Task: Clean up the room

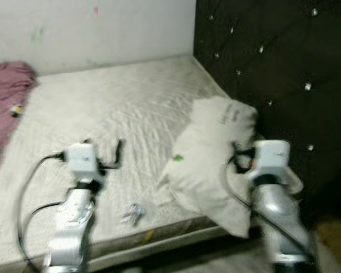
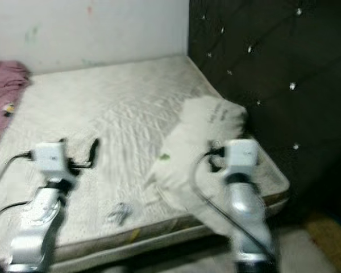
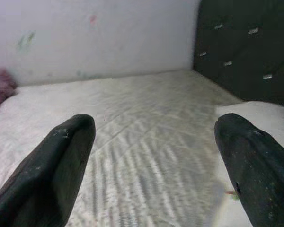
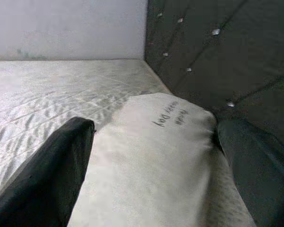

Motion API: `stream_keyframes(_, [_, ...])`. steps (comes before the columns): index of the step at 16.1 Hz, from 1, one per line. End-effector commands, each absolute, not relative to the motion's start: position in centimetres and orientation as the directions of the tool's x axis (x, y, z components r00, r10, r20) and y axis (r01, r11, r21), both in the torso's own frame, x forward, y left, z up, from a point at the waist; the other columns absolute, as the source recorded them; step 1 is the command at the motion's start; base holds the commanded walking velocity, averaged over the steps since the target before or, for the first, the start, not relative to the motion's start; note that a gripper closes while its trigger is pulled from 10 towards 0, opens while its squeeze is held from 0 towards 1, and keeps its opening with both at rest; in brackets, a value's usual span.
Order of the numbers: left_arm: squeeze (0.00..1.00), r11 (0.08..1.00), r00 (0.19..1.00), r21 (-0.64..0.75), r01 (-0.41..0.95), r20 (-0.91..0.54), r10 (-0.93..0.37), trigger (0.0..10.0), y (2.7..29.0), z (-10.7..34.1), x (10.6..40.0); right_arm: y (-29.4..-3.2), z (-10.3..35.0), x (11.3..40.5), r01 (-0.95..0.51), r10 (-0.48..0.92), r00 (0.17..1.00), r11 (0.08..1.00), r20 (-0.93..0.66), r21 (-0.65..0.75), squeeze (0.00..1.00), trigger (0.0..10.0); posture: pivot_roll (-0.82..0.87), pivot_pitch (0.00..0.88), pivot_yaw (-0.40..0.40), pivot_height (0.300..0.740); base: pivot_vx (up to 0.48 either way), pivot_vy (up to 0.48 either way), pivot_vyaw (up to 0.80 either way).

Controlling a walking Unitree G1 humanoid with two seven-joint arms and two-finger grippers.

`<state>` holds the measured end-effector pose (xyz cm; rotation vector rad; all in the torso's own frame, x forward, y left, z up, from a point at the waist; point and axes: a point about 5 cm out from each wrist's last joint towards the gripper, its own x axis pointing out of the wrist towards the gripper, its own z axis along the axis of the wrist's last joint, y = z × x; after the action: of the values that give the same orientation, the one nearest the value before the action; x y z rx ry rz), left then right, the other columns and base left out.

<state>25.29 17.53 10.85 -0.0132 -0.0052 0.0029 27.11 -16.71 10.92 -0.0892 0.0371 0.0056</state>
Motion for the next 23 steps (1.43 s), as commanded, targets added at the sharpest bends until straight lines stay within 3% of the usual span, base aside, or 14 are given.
stream_keyframes(1, [0.00, 1.000, 1.000, -0.014, 0.009, 0.022, -0.009, 10.0, 16.98, 11.24, 25.63, -17.78, 10.96, 26.97, 0.026, -0.030, 0.999, 0.994, -0.033, -0.109, 0.00, 10.0, -0.07, 0.000, 0.014, 0.740, 0.000, 0.000, 0.00])
stream_keyframes(5, [0.00, 1.000, 1.000, -0.030, -0.004, -0.004, 0.004, 10.0, 17.20, 10.84, 25.50, -17.92, 10.77, 26.91, 0.032, -0.037, 0.999, 0.993, -0.039, -0.115, 0.00, 10.0, -0.06, 0.000, 0.016, 0.740, 0.000, 0.000, 0.70])
stream_keyframes(9, [0.00, 1.000, 1.000, -0.027, 0.001, -0.002, -0.001, 10.0, 17.06, 11.02, 25.79, -17.64, 10.95, 27.19, 0.026, -0.030, 0.999, 0.994, -0.032, -0.110, 0.00, 10.0, -0.07, 0.000, 0.022, 0.740, 0.000, 0.000, 0.00])
stream_keyframes(18, [0.00, 0.999, 1.000, -0.029, 0.014, 0.008, -0.014, 10.0, 17.05, 11.17, 25.97, -17.21, 11.17, 27.64, 0.024, -0.026, 0.999, 0.994, -0.020, -0.109, 0.00, 10.0, -0.06, 0.000, 0.022, 0.740, 0.000, 0.000, 0.73])
stream_keyframes(23, [0.00, 0.996, 0.998, -0.068, 0.060, -0.003, -0.060, 10.0, 16.49, 11.09, 26.02, -17.45, 11.06, 27.57, 0.044, -0.046, 0.999, 0.998, -0.028, -0.054, 0.00, 10.0, -0.07, 0.000, 0.024, 0.740, 0.000, 0.182, 0.00])
